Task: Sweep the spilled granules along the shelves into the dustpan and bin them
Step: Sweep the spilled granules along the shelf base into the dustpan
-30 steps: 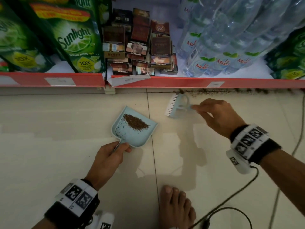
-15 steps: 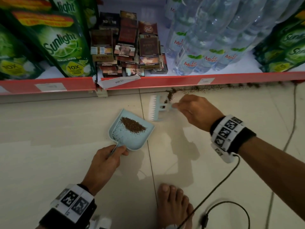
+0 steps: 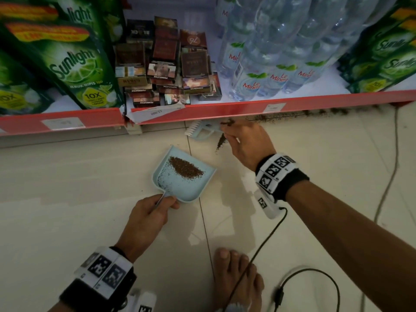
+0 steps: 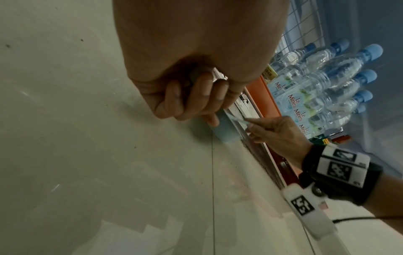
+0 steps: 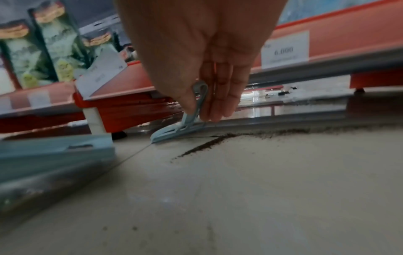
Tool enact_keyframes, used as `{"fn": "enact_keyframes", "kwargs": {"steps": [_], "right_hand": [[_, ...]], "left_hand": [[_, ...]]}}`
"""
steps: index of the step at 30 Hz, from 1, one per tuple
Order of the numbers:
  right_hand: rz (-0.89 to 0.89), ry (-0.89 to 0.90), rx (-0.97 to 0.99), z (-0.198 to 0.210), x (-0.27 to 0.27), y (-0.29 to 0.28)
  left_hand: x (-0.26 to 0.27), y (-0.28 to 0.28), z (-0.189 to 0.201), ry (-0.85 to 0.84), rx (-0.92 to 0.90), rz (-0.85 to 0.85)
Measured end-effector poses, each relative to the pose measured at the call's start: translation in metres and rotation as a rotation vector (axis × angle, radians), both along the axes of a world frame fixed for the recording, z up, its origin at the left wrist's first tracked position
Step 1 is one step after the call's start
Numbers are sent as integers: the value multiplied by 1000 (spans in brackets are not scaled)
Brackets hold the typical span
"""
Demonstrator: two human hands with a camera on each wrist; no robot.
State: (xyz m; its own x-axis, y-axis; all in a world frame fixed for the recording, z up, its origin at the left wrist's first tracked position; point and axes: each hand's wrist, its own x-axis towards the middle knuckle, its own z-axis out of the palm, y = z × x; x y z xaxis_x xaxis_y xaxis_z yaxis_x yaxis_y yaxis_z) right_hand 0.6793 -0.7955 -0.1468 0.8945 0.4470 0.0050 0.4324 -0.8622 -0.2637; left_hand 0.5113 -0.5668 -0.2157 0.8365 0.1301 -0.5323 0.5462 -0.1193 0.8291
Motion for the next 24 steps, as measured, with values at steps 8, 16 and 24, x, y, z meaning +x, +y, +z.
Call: {"fn": "enact_keyframes", "kwargs": {"steps": [8,16,24], "right_hand": [[-39,-44,0,24,-15,-62],[173,-17,184,13,-10,-3],[179,-58,-10,29,0,-72]], "left_hand": [[0,11,4,-2,-4,49],[2,0,8,16,-5,1],[-2,14,10,21,12,55]]}}
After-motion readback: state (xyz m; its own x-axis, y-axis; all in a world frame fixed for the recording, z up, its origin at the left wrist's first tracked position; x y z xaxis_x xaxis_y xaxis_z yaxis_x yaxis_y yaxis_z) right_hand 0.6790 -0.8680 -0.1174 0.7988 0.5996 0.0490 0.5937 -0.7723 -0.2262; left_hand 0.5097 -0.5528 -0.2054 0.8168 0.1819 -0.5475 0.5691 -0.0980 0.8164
